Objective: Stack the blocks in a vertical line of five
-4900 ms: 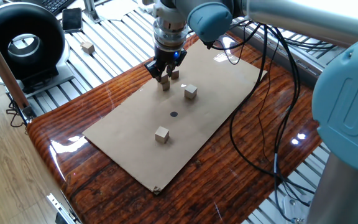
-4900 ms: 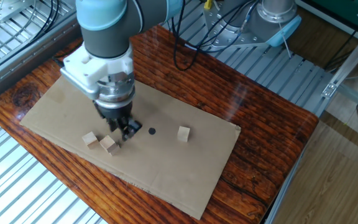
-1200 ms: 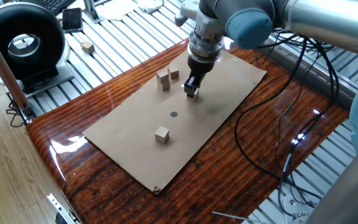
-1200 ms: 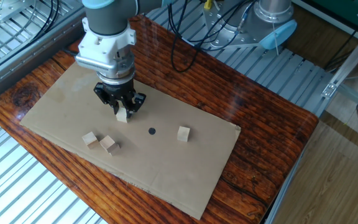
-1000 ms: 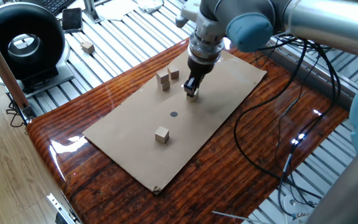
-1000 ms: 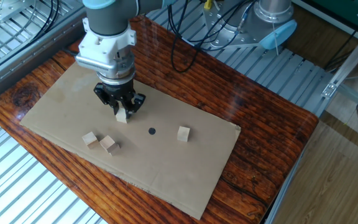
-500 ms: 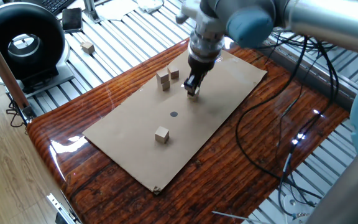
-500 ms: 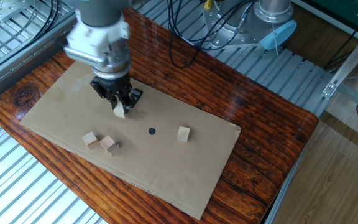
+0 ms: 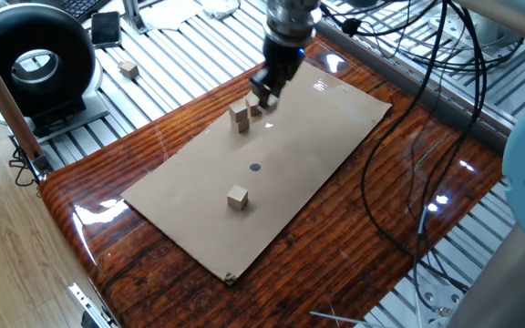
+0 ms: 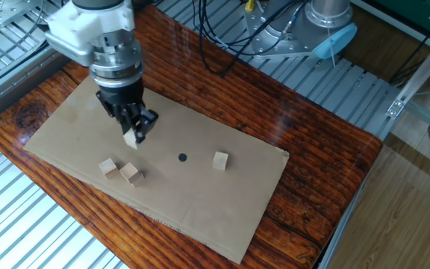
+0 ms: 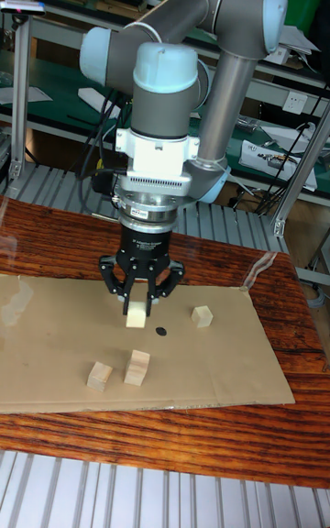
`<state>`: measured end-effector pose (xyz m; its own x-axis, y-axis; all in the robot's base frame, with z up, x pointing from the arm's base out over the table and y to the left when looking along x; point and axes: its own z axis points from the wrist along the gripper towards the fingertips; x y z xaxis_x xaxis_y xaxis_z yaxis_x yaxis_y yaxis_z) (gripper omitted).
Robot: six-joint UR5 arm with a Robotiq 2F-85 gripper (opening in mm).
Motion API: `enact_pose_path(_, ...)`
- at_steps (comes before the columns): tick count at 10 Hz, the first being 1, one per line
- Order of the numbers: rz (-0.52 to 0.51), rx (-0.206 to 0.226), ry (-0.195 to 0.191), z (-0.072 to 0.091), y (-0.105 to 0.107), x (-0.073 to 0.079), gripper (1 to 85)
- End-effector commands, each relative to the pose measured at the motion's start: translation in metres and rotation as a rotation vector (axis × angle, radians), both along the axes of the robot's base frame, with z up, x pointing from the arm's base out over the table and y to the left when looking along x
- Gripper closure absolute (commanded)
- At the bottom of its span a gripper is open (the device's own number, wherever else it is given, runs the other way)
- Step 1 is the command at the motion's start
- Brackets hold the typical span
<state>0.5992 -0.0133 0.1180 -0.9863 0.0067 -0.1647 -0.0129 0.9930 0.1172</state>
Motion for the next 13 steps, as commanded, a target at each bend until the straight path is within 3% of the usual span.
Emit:
enact_pose_path(1,-0.147,0.019,-0.055,0.006,0.007,0.031,84.7)
enact_pose_path(4,-0.191,-0.018,-0.072,-0.016,0.008,0.045,84.7)
enact_pose_path(13,-0.139,-0.002,-0.040,-0.021,0.021,0.039,84.7)
